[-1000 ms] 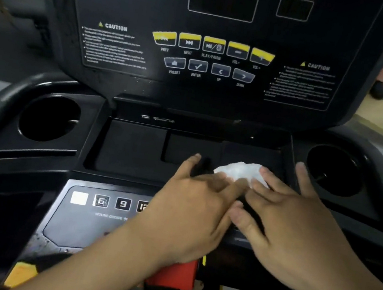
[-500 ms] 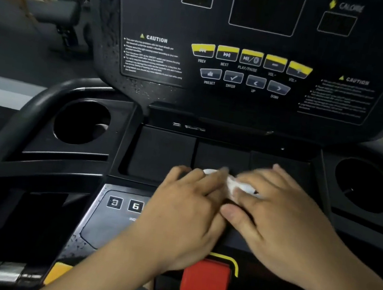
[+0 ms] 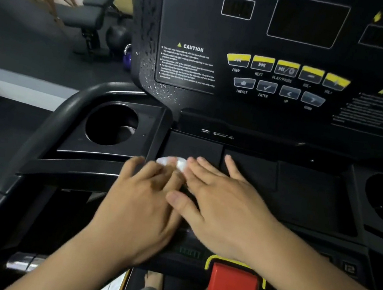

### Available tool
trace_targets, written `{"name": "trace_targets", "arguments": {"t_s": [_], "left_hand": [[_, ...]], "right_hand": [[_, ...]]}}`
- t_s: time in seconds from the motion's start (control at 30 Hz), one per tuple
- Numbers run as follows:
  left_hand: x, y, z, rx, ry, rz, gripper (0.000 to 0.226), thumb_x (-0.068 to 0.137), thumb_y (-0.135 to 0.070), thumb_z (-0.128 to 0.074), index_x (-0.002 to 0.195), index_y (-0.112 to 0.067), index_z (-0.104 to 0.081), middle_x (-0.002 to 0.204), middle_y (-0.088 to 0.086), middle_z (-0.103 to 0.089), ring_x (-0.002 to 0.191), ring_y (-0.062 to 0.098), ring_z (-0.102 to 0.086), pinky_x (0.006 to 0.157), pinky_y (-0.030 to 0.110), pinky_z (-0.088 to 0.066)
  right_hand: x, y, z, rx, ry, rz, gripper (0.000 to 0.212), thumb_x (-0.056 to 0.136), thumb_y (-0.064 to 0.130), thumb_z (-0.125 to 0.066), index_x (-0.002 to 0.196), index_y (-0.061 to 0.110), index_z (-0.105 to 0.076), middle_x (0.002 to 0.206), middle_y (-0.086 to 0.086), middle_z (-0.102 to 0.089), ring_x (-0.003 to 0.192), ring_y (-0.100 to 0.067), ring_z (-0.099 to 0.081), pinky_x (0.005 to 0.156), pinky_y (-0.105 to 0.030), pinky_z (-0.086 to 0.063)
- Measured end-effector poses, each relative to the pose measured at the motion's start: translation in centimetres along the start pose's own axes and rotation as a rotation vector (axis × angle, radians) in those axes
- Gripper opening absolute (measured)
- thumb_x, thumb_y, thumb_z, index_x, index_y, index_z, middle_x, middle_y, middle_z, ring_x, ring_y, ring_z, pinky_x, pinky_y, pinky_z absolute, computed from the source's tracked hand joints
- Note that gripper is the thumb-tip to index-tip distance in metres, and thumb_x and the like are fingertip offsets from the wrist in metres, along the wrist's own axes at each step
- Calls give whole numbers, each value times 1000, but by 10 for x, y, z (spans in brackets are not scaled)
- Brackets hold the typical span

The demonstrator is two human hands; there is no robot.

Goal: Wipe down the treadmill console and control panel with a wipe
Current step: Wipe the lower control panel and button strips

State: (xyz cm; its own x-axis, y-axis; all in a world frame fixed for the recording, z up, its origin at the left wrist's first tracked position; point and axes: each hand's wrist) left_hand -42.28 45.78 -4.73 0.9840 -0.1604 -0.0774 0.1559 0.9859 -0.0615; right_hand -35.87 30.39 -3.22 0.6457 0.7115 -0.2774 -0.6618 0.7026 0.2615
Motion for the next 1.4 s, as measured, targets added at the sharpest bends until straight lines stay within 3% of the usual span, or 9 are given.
{"name": "trace_targets", "arguments": {"t_s": [0.13,0.3,0.4,0.5,0.87,1.07,1.23,1.3,1.4], "left_hand": [[-4,0,1,-50,-25,10,52,95,-43,-30,123,-15,-64,134,5,-62,113,19,-58,107,48,-34],[42,14,-6,38,-43,47,61,94,-40,-24,135,-9,-56,139,13,-57,122,28,-55,109,56,-31],[31,14,-6,24,-38,-3,57,96,-41,-27,128,-11,-62,133,11,-62,117,26,-58,108,56,-33],[18,18,-7,-20,-74,-16,55,98,-42,-26,126,-15,-64,137,6,-59,124,21,-55,111,52,-25],[16,20,-8,-9,-74,-74,55,97,-44,-27,130,-18,-63,136,3,-60,124,18,-57,112,55,-20],[48,14,-6,6,2,1,80,85,-44,10,156,-19,-17,162,4,-21,150,18,-15,120,50,3],[10,12,-12,-49,-70,-77,60,99,-44,-22,135,-10,-57,140,11,-55,132,22,-50,116,51,-22],[15,13,-16,-35,-60,-57,60,99,-43,-23,137,-10,-55,142,11,-53,133,23,-49,115,55,-25],[42,15,-13,-4,-63,3,70,93,-43,-9,148,-9,-37,152,12,-40,142,24,-36,119,57,-10]], "right_hand": [[-22,-4,6,66,65,-52,85,81,70,6,153,27,-12,160,14,-2,143,4,7,118,-38,10],[22,-12,1,-49,-105,-111,90,83,67,13,152,19,-18,161,4,-12,147,-9,-2,120,-43,-1],[8,-4,-3,-49,-156,-66,93,85,67,14,149,17,-31,159,2,-24,147,-11,-11,119,-39,-8],[-11,4,-8,24,-56,-52,89,85,70,9,153,20,-17,161,6,-6,147,-6,0,119,-33,0],[-6,-4,8,-26,-28,-103,89,84,70,5,151,20,-26,160,6,-13,146,-4,-5,119,-32,-2],[30,-15,7,-25,-105,-92,93,78,66,13,152,20,-21,160,4,-16,146,-6,-7,119,-34,-8],[-14,-3,1,-22,4,-52,90,81,73,12,151,28,-22,159,16,-9,144,3,0,119,-31,-2],[-8,-4,4,-8,7,-75,91,80,75,13,151,30,-21,159,16,-10,143,4,-1,119,-32,-3],[22,-11,9,20,-56,-103,82,83,68,3,152,27,-18,160,13,-7,144,2,-1,120,-35,-7]]}}
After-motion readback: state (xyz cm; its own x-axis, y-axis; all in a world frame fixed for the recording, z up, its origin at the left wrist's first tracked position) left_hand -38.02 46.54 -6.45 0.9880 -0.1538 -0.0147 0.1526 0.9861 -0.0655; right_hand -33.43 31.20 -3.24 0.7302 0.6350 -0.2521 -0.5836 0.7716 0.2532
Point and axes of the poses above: each hand's wrist, its own x-axis towards the middle knuckle, its own z-axis out of the back of the hand, y = z × x
